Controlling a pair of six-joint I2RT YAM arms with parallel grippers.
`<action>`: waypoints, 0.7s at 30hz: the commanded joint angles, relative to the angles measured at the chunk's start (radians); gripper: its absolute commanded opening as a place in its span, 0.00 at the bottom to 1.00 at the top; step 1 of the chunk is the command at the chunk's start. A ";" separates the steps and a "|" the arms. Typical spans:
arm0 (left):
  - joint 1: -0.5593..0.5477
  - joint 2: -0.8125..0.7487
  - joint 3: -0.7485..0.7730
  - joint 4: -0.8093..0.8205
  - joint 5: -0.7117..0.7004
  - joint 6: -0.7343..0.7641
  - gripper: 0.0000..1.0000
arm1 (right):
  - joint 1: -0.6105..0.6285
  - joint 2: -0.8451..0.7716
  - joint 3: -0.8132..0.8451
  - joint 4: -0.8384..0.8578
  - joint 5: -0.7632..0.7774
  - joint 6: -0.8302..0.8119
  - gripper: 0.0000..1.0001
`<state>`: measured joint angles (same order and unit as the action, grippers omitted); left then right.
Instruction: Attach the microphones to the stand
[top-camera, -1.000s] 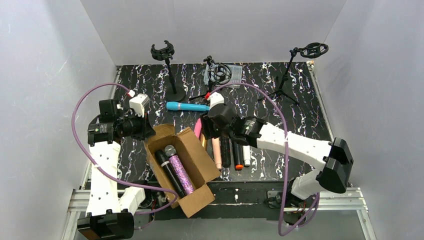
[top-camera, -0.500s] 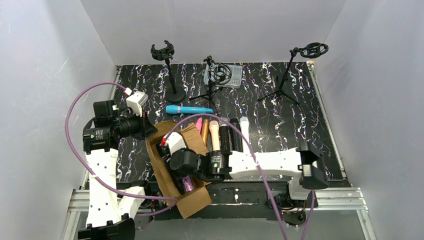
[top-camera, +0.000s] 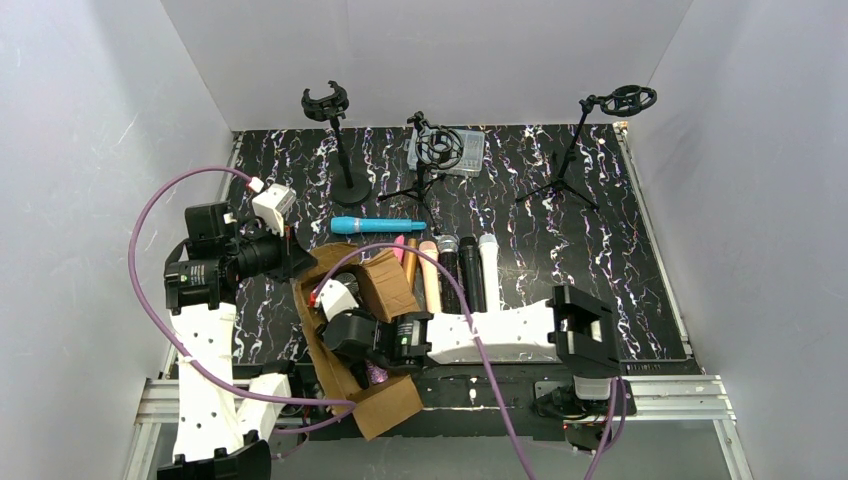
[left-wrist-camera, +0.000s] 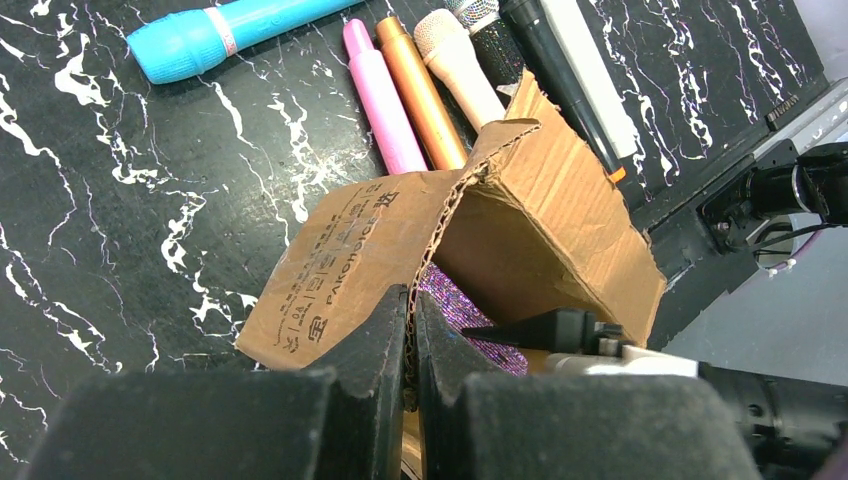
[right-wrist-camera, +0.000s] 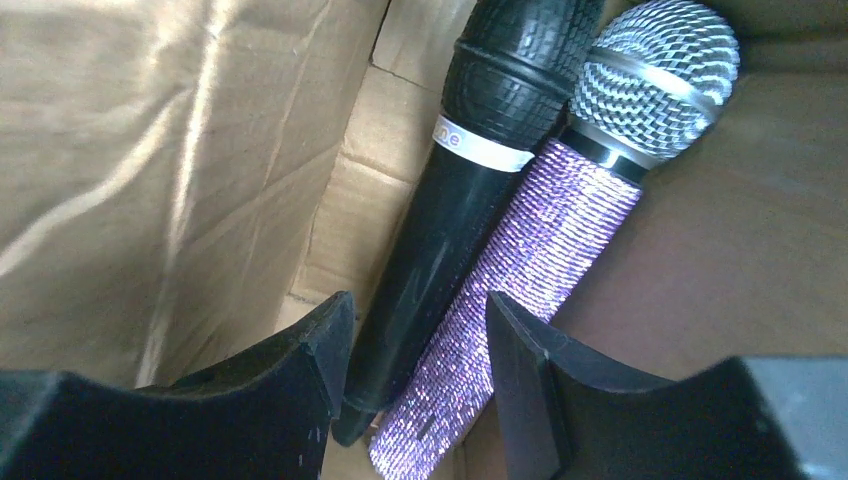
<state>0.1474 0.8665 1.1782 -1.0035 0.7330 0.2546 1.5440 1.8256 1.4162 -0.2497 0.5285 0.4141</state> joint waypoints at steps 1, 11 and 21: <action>-0.002 -0.005 0.039 0.000 0.052 0.002 0.00 | -0.016 0.061 0.042 0.060 0.027 -0.029 0.60; -0.001 0.004 0.039 -0.001 0.064 -0.001 0.00 | -0.055 0.154 0.093 0.092 -0.010 -0.032 0.60; -0.001 0.004 0.033 0.001 0.086 -0.009 0.00 | -0.074 0.264 0.165 0.054 -0.022 -0.002 0.59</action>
<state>0.1482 0.8841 1.1782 -1.0027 0.7338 0.2615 1.4807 2.0300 1.5311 -0.1833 0.5056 0.4007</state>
